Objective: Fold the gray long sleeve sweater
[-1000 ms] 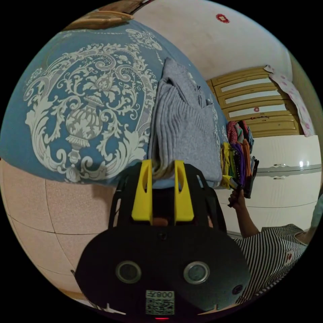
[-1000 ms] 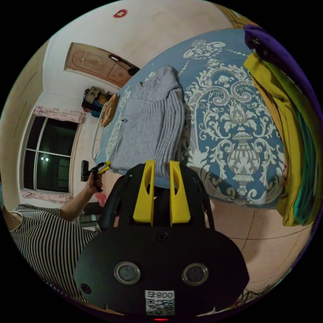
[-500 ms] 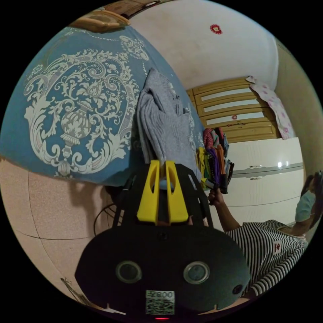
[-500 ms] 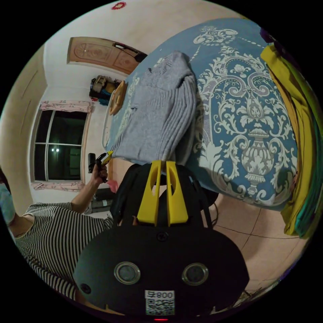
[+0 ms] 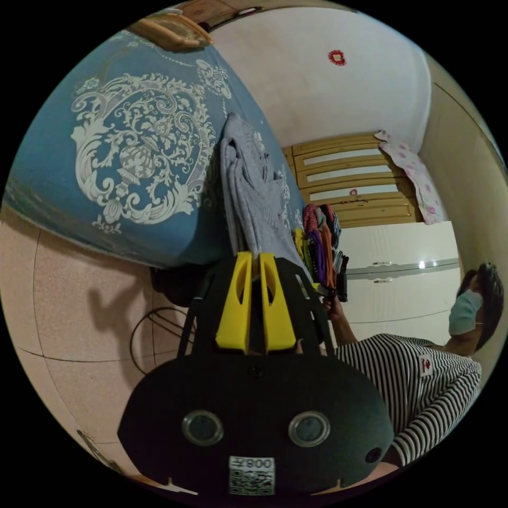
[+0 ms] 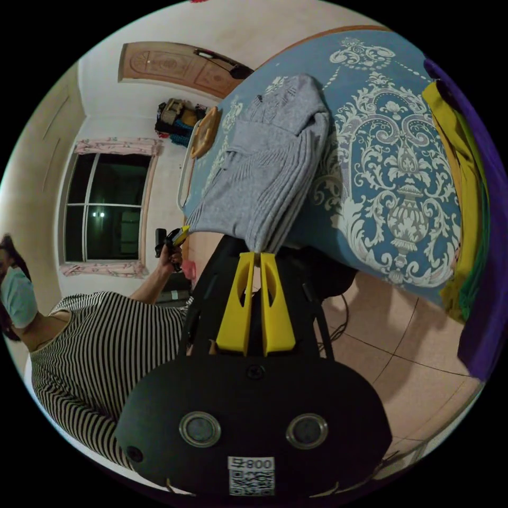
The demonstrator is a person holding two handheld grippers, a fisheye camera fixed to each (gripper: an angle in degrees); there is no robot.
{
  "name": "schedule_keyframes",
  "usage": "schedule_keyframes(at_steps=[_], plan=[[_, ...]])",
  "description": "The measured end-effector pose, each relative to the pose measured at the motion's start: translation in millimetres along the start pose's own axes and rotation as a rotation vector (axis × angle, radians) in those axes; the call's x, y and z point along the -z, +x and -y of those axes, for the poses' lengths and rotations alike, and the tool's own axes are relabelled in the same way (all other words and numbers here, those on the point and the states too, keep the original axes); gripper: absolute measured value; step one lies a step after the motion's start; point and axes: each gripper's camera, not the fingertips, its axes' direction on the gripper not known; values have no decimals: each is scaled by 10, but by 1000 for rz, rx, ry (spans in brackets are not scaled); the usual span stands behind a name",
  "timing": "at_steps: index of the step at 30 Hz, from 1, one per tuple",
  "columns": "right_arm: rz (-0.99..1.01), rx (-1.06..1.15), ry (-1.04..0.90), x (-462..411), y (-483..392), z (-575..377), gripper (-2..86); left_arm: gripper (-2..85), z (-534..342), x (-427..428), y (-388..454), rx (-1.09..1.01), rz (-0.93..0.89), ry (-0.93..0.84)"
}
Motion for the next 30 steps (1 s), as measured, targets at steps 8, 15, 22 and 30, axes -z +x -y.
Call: schedule_keyframes(at_steps=[8, 15, 22, 30], plan=[[33, -17, -49, 132, -232, -685, 16, 26, -635, 495, 173, 94, -75, 28], [77, -10, 9, 238, -326, -1128, 17, 29, -946, 676, 585, 7, -128, 31], [78, -55, 0, 48, -75, -1389, 21, 42, -1152, 534, 351, 114, -187, 33], [122, -109, 69, 154, -11, -1504, 37, 91, -920, 551, 610, 63, -153, 59]])
